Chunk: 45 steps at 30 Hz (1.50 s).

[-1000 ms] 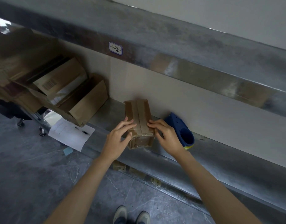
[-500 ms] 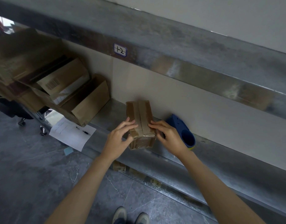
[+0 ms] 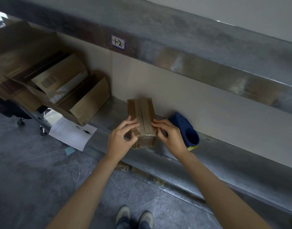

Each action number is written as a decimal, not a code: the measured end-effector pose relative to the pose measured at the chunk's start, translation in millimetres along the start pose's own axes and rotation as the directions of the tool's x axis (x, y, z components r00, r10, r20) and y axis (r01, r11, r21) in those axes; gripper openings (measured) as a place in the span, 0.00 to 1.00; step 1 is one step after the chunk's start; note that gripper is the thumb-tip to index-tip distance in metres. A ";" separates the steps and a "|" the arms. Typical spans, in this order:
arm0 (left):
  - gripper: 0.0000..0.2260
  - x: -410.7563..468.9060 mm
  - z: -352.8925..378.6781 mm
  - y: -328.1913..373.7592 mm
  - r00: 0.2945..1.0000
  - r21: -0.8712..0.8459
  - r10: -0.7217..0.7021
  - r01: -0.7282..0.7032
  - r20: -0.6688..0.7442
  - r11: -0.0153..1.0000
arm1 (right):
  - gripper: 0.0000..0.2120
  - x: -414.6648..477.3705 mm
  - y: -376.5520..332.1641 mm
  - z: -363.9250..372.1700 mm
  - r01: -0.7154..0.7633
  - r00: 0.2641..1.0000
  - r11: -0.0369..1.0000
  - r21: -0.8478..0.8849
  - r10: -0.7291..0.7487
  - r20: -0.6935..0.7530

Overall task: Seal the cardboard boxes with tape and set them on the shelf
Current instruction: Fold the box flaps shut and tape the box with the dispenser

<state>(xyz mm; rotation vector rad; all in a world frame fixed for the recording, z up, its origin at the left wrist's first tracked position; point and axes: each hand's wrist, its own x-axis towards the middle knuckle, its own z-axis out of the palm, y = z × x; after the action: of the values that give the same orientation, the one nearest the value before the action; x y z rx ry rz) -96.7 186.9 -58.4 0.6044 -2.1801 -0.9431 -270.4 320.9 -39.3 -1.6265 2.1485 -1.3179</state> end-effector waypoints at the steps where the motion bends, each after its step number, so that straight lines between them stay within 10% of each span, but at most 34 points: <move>1: 0.17 -0.1 0.8 0.2 1.000 -0.002 -0.001 0.001 -0.009 1.000 | 0.14 0.2 -0.8 0.7 -0.001 1.000 1.000 0.003 0.001 -0.010; 14: 0.14 3.4 10.9 6.1 0.995 -0.038 -0.085 0.083 -0.059 0.996 | 0.12 3.2 -12.2 18.7 -0.072 0.991 0.995 -0.072 0.063 -0.117; 19: 0.26 6.2 -4.3 -2.9 0.993 -0.034 -0.039 0.043 0.108 0.999 | 0.30 0.4 -9.4 4.4 -0.054 0.995 0.996 -0.070 0.060 0.075; 45: 0.26 -10.3 16.1 25.4 0.998 0.235 -0.059 0.061 -0.015 0.970 | 0.25 22.0 11.5 -30.6 -0.038 0.954 0.984 -0.172 0.087 0.287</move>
<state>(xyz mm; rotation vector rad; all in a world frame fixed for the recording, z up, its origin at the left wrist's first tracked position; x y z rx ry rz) -105.4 216.7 -51.3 0.7885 -2.2960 -0.7156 -305.1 319.7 -20.6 -1.6730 2.1512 -0.8360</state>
